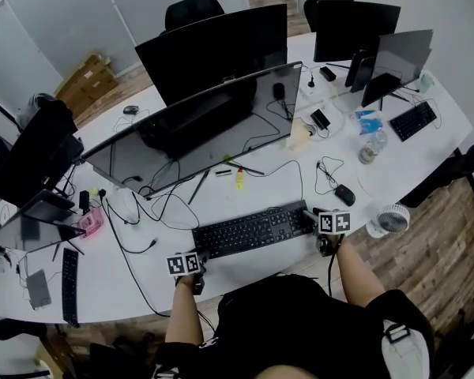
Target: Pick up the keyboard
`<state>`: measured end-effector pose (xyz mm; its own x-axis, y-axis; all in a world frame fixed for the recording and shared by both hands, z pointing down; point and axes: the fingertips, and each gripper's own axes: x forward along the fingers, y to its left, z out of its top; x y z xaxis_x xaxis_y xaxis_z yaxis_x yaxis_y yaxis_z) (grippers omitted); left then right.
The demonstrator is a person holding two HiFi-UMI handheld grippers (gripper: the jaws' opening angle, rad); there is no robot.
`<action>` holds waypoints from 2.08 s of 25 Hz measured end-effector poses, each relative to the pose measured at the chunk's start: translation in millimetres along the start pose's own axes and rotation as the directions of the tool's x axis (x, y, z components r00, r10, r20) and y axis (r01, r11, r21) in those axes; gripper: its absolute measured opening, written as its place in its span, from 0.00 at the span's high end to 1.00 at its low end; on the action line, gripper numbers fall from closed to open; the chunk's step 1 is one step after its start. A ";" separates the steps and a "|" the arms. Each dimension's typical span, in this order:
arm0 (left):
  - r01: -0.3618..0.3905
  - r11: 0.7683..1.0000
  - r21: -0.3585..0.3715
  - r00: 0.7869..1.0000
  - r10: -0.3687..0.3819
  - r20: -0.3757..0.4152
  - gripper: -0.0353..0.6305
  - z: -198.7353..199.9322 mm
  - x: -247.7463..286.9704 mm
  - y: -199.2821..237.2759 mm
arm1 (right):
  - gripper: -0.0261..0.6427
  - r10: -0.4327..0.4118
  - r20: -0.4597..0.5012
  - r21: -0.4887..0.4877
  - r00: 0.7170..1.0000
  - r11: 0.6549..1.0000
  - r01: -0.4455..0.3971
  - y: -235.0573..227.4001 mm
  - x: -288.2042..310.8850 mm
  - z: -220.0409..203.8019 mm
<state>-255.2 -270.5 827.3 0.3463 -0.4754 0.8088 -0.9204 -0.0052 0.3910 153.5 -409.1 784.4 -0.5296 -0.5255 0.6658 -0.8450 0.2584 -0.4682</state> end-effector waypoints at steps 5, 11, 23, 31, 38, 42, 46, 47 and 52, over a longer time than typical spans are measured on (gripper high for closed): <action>0.077 0.997 -0.005 0.997 -0.077 -0.024 0.59 1.8 -0.5 -0.3 | 0.72 0.026 -0.088 0.004 0.996 1.000 -0.026 4.8 17.6 -16.8; 0.045 0.999 0.027 0.998 -0.044 -0.036 0.59 7.1 2.6 2.5 | 0.72 0.061 -0.098 0.029 0.993 0.998 -0.059 6.9 26.1 -17.7; 0.144 0.989 -0.038 0.989 -0.145 -0.018 0.62 13.3 -4.1 4.4 | 0.72 0.081 -0.111 0.003 0.991 0.997 -0.081 11.8 19.9 -15.8; 0.140 0.987 0.074 0.968 -0.152 0.198 0.62 69.5 -49.9 -19.1 | 0.72 0.145 0.075 -0.149 0.987 0.980 -0.133 50.7 -18.8 62.3; 0.049 0.968 0.248 0.877 -0.161 0.453 0.62 163.8 -137.3 -51.2 | 0.72 0.257 0.298 -0.293 0.919 0.941 -0.168 110.0 -75.9 159.6; -0.008 0.948 0.318 0.799 -0.185 0.572 0.62 213.2 -190.6 -71.7 | 0.72 0.335 0.403 -0.377 0.851 0.909 -0.180 147.8 -112.7 216.8; -0.070 0.927 0.369 0.712 -0.213 0.670 0.62 249.7 -248.8 -89.6 | 0.72 0.409 0.482 -0.452 0.775 0.874 -0.181 189.0 -153.1 259.8; -0.085 0.921 0.380 0.690 -0.221 0.690 0.62 257.6 -263.2 -93.3 | 0.72 0.425 0.498 -0.468 0.756 0.866 -0.179 199.3 -162.6 269.2; -0.134 0.901 0.413 0.610 -0.253 0.751 0.62 281.6 -315.5 -105.5 | 0.72 0.482 0.542 -0.521 0.688 0.836 -0.176 235.8 -195.9 298.8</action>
<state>-318.5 -367.7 407.2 0.3079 -0.9493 0.0640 -0.9506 -0.3041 0.0626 80.1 -487.4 370.0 -0.7319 -0.6764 -0.0825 -0.6516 0.7302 -0.2057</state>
